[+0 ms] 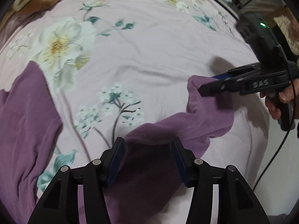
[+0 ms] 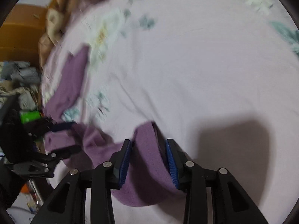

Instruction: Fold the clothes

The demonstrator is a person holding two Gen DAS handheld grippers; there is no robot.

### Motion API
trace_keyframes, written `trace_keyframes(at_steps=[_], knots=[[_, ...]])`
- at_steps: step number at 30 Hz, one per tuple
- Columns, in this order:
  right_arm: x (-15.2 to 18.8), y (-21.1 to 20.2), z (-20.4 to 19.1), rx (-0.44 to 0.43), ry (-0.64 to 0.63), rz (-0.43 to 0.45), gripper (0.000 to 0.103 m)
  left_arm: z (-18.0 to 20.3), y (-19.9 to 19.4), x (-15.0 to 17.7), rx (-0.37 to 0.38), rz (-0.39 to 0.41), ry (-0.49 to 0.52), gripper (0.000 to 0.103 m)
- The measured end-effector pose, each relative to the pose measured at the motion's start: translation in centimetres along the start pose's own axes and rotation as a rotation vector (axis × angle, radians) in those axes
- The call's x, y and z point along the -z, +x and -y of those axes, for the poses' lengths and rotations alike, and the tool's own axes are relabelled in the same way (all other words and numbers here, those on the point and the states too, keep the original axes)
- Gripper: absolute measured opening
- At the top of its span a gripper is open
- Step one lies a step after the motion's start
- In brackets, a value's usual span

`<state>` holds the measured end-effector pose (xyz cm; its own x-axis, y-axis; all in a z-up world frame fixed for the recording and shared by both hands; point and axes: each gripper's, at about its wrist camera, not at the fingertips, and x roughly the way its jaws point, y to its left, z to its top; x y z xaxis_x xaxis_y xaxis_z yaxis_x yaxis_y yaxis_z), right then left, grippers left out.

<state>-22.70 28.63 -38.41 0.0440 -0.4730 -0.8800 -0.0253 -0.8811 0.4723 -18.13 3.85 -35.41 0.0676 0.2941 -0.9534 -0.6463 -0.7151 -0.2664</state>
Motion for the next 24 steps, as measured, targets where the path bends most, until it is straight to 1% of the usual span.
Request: trace_keyframes(at_steps=[1, 3, 4, 6, 7, 8, 9, 11, 12, 14, 16, 18, 19, 21, 24], knots=[[0.0, -0.6, 0.3, -0.001, 0.022, 0.033, 0.006, 0.1, 0.2, -0.1, -0.005, 0.005, 0.006, 0.049], [0.1, -1.9, 1.0, -0.002, 0.067, 0.098, 0.006, -0.3, -0.1, -0.4, 0.011, 0.028, -0.018, 0.012], [0.2, -2.5, 1.3, -0.003, 0.089, 0.131, 0.006, -0.6, -0.2, -0.5, 0.027, 0.037, -0.040, 0.009], [0.3, -3.8, 2.1, -0.005, 0.135, 0.196, 0.006, -1.8, -0.3, -0.9, 0.048, 0.056, -0.111, 0.009], [0.4, -4.3, 3.0, -0.009, 0.188, 0.232, 0.011, -2.5, -0.2, -1.2, 0.048, 0.062, -0.150, 0.009], [0.4, -4.6, 3.8, 0.003, 0.241, 0.247, 0.015, -3.3, 0.0, -1.4, 0.039, 0.061, -0.194, 0.009], [0.4, -4.8, 4.7, 0.015, 0.292, 0.262, 0.020, -4.1, 0.2, -1.7, 0.030, 0.056, -0.242, 0.009], [0.9, -5.6, 5.5, 0.078, 0.336, 0.292, 0.021, -5.2, 0.3, -1.9, 0.025, 0.053, -0.302, 0.009], [1.5, -6.3, 5.7, 0.087, 0.355, 0.318, 0.022, -5.5, 0.0, -1.9, 0.025, 0.059, -0.316, 0.011], [2.9, -7.1, 6.1, 0.055, 0.403, 0.347, 0.026, -5.4, -0.8, -1.6, 0.028, 0.085, -0.312, 0.012], [4.8, -6.9, 6.2, 0.001, 0.457, 0.336, 0.027, -5.2, -1.5, -0.8, 0.027, 0.096, -0.303, 0.013], [6.7, -6.3, 6.1, -0.054, 0.501, 0.324, 0.028, -4.8, -1.9, 0.3, 0.032, 0.091, -0.297, 0.014], [7.6, -5.9, 6.0, -0.084, 0.519, 0.318, 0.029, -4.7, -2.0, 1.0, 0.036, 0.085, -0.295, 0.014], [8.9, -4.6, 6.3, -0.172, 0.566, 0.318, 0.029, -4.6, -2.0, 2.4, 0.044, 0.060, -0.296, 0.014], [8.6, -2.9, 7.1, -0.254, 0.612, 0.348, 0.028, -4.4, -1.3, 4.4, 0.042, 0.018, -0.297, 0.014]])
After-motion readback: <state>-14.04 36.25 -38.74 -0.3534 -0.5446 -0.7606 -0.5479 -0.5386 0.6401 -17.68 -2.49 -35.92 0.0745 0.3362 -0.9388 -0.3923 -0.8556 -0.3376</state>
